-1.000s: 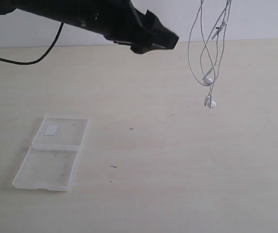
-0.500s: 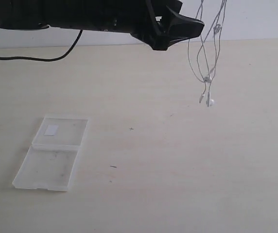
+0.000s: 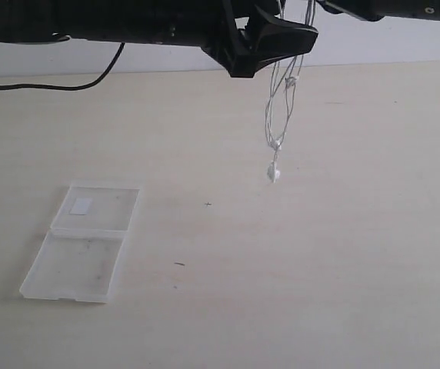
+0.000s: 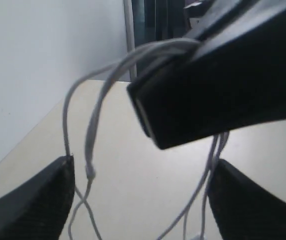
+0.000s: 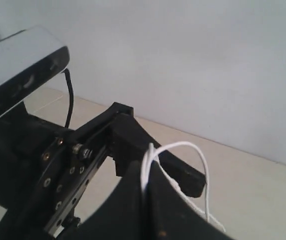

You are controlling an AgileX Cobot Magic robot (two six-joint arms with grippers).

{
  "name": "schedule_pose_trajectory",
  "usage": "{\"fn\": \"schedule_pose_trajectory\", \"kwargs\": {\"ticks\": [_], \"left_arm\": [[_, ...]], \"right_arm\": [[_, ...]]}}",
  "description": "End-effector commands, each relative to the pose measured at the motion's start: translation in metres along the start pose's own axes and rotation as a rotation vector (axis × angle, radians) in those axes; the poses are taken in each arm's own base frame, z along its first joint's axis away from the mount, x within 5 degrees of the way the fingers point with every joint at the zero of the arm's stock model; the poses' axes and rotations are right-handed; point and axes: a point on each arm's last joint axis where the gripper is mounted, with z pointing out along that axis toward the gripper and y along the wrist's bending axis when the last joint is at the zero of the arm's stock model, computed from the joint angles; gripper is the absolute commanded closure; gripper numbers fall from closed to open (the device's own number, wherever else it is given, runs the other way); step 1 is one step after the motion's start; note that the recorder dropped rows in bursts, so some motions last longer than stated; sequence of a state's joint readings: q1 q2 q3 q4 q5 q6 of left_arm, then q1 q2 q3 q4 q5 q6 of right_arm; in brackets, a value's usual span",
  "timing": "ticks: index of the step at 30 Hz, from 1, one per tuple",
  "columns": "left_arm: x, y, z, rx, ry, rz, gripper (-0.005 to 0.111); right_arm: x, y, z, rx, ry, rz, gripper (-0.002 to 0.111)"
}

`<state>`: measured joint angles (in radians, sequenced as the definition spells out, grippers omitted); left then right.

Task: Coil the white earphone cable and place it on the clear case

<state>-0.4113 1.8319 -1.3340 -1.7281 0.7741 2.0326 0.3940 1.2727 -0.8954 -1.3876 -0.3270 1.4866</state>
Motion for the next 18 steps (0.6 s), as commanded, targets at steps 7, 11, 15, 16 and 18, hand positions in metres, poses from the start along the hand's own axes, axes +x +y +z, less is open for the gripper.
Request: {"fn": "schedule_pose_trajectory", "kwargs": {"ticks": [7,11,15,16,18], "left_arm": [[-0.001,-0.008,0.000,0.107,-0.039,-0.019,0.035],[0.014,-0.007,0.007,0.142,-0.020,-0.046,0.035],[0.026,-0.005,0.012,0.150,0.002,-0.063,0.035],[0.026,-0.004,0.012,0.147,0.005,-0.062,0.035],[0.026,0.000,0.008,0.140,0.000,-0.063,0.035]], "right_arm": [[-0.014,0.007,-0.011,-0.019,-0.039,-0.026,0.108],[-0.019,0.009,-0.012,-0.035,-0.055,-0.035,0.108],[-0.019,0.009,-0.012,-0.030,-0.049,-0.065,0.108],[-0.019,0.008,-0.012,-0.023,-0.043,-0.081,0.108],[-0.018,0.005,-0.012,0.010,-0.034,-0.092,0.108]]}}
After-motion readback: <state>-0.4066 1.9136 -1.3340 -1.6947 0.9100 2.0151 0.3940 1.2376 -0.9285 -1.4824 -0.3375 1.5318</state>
